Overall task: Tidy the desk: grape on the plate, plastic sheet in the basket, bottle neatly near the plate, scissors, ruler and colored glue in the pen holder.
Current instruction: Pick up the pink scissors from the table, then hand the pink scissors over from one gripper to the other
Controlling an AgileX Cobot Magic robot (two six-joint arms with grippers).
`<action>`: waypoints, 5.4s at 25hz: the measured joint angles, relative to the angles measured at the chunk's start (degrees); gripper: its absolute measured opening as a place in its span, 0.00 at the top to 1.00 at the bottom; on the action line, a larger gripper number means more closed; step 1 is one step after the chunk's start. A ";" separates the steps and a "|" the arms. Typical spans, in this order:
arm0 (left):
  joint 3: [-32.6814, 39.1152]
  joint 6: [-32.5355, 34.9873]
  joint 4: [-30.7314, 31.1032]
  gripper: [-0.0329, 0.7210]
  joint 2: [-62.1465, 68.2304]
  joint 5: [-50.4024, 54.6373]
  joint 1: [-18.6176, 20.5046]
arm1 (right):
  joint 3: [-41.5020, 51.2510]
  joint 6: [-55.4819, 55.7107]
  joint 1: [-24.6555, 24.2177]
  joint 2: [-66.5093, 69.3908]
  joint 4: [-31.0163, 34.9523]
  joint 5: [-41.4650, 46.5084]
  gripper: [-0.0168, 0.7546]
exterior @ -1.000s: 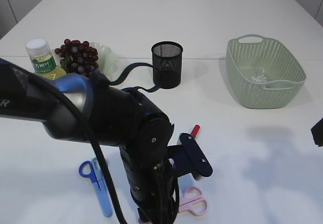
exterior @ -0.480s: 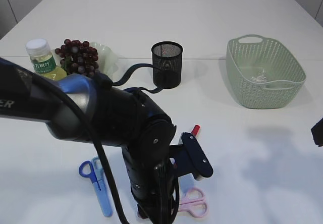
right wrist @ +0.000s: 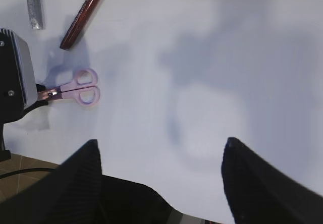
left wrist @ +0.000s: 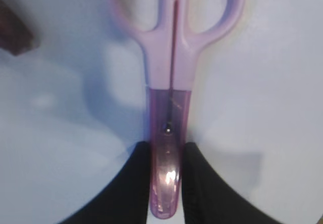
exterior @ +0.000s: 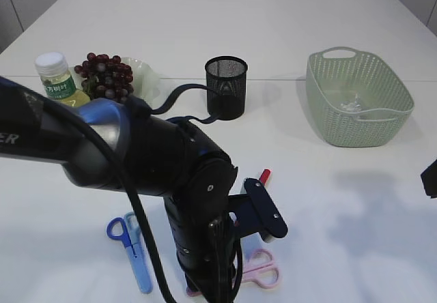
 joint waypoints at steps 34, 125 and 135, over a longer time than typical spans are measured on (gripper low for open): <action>-3.92 -9.69 -2.42 0.81 -1.75 6.26 0.00 | 0.00 -0.11 0.00 0.00 0.44 0.00 0.23; -17.81 -17.09 -2.04 0.81 -13.45 9.93 7.81 | -0.12 -60.10 -0.04 30.59 78.97 -11.78 0.23; -17.81 -17.09 -4.79 0.81 -13.45 7.27 7.81 | -0.12 -61.50 -0.04 30.59 80.68 -11.30 0.23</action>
